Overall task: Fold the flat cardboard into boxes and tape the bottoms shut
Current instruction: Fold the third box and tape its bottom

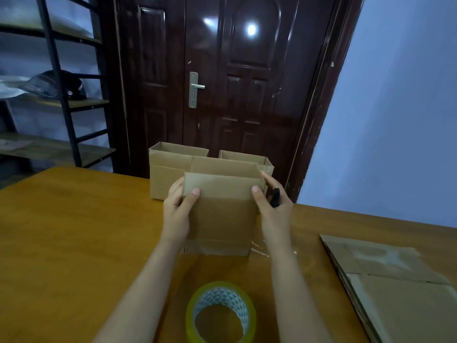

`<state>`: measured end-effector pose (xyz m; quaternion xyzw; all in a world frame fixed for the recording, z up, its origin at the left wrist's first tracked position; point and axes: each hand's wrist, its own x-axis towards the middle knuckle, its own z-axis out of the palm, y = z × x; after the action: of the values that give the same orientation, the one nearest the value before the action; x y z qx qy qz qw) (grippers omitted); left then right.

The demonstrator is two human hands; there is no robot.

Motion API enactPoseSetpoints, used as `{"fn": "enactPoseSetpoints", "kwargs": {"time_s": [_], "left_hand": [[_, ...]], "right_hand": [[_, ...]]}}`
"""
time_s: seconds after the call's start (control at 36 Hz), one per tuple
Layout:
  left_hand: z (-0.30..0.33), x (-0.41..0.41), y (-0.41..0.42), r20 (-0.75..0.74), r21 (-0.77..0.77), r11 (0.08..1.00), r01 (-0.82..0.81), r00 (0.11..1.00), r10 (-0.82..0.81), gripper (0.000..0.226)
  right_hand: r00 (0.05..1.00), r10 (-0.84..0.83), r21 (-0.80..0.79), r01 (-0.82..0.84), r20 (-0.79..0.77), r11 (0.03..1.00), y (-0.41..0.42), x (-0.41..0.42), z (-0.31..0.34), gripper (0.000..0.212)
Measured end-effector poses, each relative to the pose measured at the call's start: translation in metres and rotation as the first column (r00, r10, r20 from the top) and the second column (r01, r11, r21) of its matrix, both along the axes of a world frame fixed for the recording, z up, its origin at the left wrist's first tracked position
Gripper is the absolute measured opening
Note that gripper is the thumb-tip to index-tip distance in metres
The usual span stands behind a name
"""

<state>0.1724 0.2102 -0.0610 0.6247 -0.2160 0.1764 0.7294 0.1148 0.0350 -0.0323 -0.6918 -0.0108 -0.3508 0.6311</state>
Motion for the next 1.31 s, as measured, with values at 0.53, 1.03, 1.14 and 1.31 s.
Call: {"fn": "enactPoseSetpoints", "kwargs": {"time_s": [0.53, 1.03, 1.14, 1.31], "left_hand": [[0.019, 0.003, 0.019, -0.153, -0.058, 0.952, 0.301, 0.940, -0.306, 0.085], [0.022, 0.003, 0.010, -0.174, -0.096, 0.972, 0.214, 0.958, -0.228, 0.040], [0.023, 0.001, 0.008, -0.216, -0.123, 0.977, 0.174, 0.956, -0.197, 0.019], [0.028, -0.001, 0.003, -0.224, -0.122, 0.988, 0.090, 0.968, -0.116, 0.013]], "right_hand": [[0.993, 0.095, -0.108, -0.102, -0.063, 0.989, 0.002, 0.000, -0.003, 0.029], [0.978, 0.029, -0.174, -0.065, -0.204, 0.983, 0.002, -0.003, 0.001, 0.008], [0.976, 0.028, -0.154, -0.062, -0.214, 0.986, 0.003, -0.003, 0.005, 0.007], [0.980, 0.013, -0.160, -0.046, -0.197, 0.986, 0.001, 0.001, 0.003, 0.014]]}}
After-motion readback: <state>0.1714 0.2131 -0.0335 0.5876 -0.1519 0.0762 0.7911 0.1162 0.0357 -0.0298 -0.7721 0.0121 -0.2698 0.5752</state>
